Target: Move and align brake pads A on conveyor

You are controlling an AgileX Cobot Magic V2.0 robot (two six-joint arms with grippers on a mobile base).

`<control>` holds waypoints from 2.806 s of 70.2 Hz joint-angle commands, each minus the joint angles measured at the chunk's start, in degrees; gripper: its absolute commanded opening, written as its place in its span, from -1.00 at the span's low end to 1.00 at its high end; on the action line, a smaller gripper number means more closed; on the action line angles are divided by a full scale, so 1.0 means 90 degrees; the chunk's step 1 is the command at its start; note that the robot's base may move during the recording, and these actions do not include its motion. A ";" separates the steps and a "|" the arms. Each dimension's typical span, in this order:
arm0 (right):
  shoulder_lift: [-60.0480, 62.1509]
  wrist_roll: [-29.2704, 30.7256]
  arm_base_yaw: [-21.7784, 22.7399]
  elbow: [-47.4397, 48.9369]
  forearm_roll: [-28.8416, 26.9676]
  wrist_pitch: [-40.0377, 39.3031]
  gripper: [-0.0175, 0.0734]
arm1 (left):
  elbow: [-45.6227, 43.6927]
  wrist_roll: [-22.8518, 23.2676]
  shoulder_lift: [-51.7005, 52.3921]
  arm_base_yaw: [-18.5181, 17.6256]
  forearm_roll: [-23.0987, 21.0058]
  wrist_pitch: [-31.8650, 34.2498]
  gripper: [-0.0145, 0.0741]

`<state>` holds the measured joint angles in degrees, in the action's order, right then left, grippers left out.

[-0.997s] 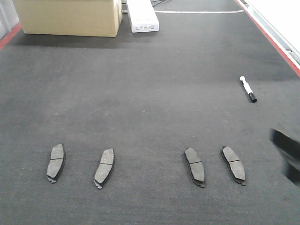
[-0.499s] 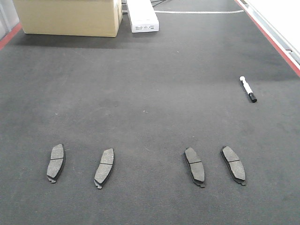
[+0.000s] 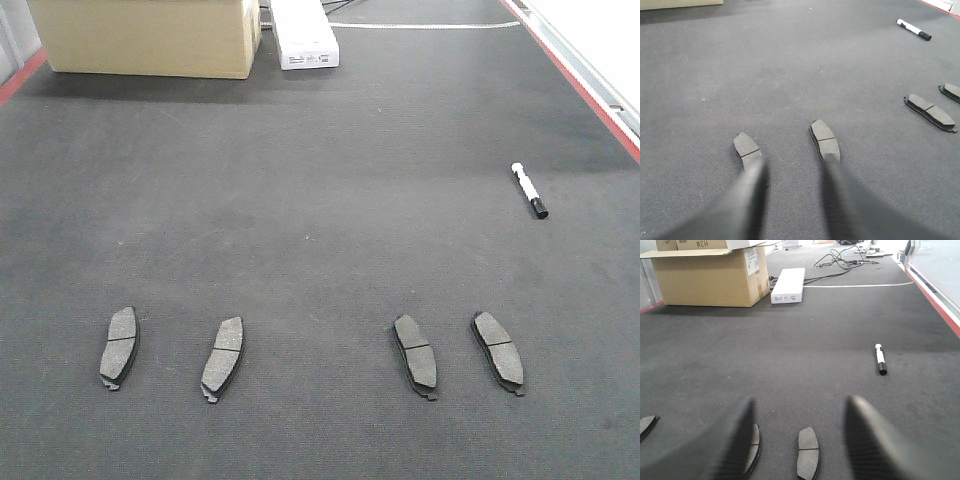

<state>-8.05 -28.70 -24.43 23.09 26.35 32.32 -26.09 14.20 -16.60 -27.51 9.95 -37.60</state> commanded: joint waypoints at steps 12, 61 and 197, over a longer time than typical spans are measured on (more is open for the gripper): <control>-0.0073 0.0057 0.0020 0.0159 0.0094 -0.0346 -0.64 | -0.0172 0.0063 -0.0072 -0.0030 0.0044 0.0472 -0.69; -0.0073 0.0057 0.0020 0.0159 0.0084 -0.0325 -0.64 | -0.0040 0.0063 -0.0072 0.0017 -0.0016 0.0440 -0.69; -0.0083 0.0057 0.0020 0.0159 0.0102 -0.0325 -0.64 | 0.2991 -0.1277 0.2015 0.3354 -0.0795 0.3795 -0.69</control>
<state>-8.05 -28.70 -24.43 23.09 26.05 33.31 1.38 2.36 0.56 2.79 2.83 -7.56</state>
